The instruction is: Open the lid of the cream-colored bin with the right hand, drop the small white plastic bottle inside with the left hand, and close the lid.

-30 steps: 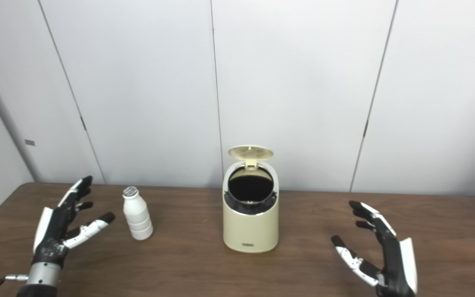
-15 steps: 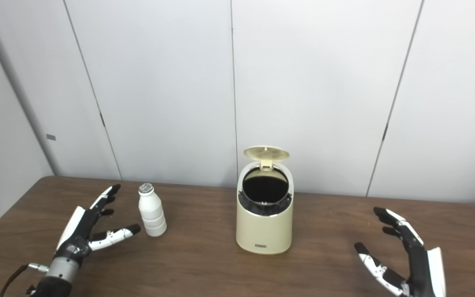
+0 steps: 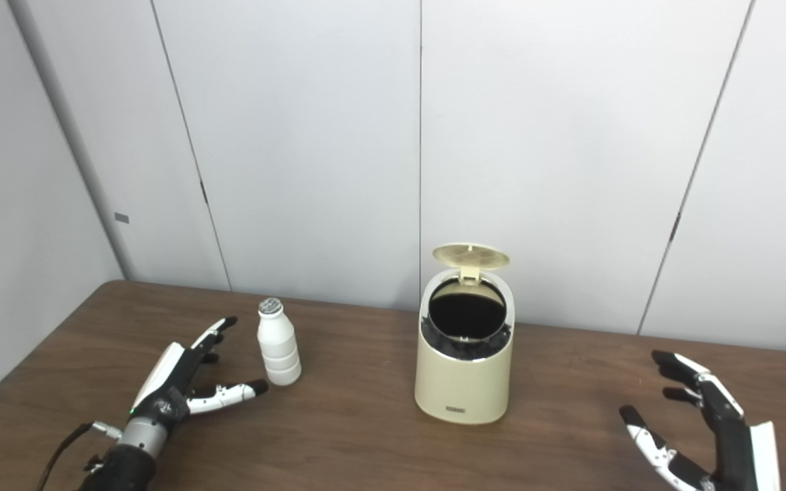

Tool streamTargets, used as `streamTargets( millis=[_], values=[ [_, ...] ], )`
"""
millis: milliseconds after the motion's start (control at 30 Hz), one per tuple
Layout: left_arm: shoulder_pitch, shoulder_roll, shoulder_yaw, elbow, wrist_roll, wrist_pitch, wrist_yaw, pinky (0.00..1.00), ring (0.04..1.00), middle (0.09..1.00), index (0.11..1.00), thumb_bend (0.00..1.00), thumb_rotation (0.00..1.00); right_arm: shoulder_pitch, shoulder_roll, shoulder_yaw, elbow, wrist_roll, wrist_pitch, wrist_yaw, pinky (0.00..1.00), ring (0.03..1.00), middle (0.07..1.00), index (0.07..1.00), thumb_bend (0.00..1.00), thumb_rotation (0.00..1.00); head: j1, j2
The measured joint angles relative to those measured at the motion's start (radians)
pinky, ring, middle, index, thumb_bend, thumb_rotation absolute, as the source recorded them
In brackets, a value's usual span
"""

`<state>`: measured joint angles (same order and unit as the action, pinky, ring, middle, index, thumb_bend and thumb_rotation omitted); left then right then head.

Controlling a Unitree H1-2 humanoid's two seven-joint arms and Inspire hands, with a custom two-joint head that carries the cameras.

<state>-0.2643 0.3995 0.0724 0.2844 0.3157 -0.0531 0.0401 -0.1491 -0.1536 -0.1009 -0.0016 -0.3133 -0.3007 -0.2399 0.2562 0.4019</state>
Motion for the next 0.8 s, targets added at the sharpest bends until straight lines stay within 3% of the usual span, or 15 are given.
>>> streamTargets(
  millis=[300,500,700,800],
  values=[
    [-0.011,0.004,-0.016,0.007,-0.004,0.011,-0.012,0.88,0.954,0.985,0.958,1.0,0.42,0.004,0.005,0.003,-0.051,0.003,0.053,0.006,0.6,0.732,0.737,0.689,0.2,0.2,-0.008,-0.002],
    [-0.033,0.005,-0.028,0.031,-0.006,0.008,-0.014,0.88,0.948,0.982,0.956,1.0,0.42,0.007,0.018,0.01,-0.08,0.002,0.074,0.007,0.59,0.727,0.734,0.687,0.2,0.11,-0.012,-0.002],
    [-0.039,0.006,-0.045,0.029,-0.001,0.018,-0.014,0.88,0.955,0.982,0.958,1.0,0.43,0.006,0.021,0.011,-0.104,-0.002,0.104,0.007,0.58,0.725,0.731,0.685,0.18,0.09,-0.018,0.0],
    [-0.042,0.006,-0.055,0.029,-0.002,0.018,-0.016,0.89,0.955,0.978,0.954,1.0,0.45,0.007,0.024,0.013,-0.108,-0.004,0.11,0.007,0.58,0.728,0.731,0.686,0.18,0.01,-0.02,0.002]
  ],
)
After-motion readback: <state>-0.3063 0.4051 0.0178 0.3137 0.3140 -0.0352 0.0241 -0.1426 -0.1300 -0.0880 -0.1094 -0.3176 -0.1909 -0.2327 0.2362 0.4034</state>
